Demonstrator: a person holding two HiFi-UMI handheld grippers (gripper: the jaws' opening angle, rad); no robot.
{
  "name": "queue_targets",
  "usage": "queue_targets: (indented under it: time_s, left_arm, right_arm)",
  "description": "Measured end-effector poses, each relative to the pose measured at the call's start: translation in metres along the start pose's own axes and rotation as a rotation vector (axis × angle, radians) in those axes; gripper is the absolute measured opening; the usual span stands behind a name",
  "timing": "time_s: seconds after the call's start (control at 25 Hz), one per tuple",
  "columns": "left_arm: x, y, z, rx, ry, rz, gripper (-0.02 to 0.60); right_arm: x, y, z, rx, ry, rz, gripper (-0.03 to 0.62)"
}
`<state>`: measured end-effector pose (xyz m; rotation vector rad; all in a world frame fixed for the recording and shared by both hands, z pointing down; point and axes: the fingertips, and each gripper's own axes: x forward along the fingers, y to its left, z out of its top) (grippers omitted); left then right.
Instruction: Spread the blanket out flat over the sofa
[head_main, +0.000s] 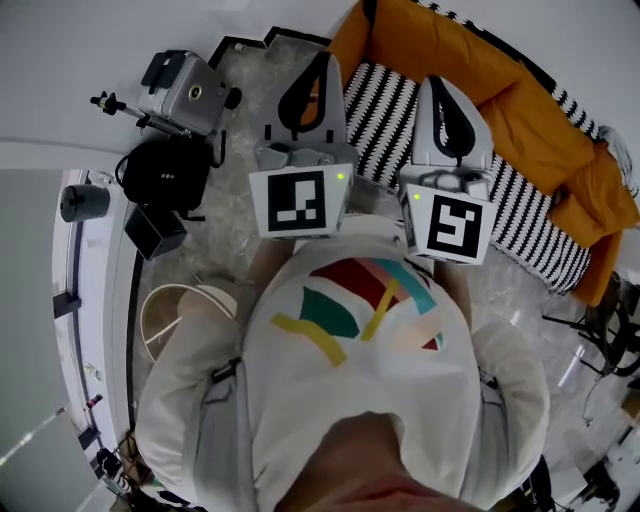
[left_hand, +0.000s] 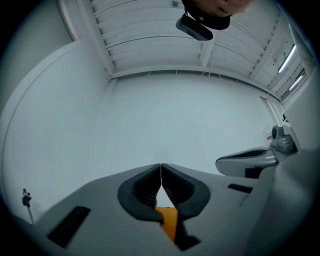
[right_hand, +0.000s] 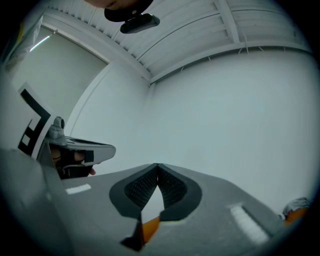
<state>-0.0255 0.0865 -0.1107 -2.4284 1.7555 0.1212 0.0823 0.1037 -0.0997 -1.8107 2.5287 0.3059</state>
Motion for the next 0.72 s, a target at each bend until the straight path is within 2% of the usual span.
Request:
queue_targets:
  time_s: [0.44, 0.72]
  left_arm:
    - [-0.0071, 0.0045, 0.0037, 0.005, -0.014, 0.051, 0.016]
    - [-0.0079, 0.0031, 0.0057, 0.020, -0.023, 0.059, 0.017]
  right_arm:
    - [0.0000, -0.0021, -0.0013, 0.006, -0.011, 0.024, 0.003]
    - [-0.0018, -0.0041, -0.0023, -0.005, -0.012, 0.031, 0.003]
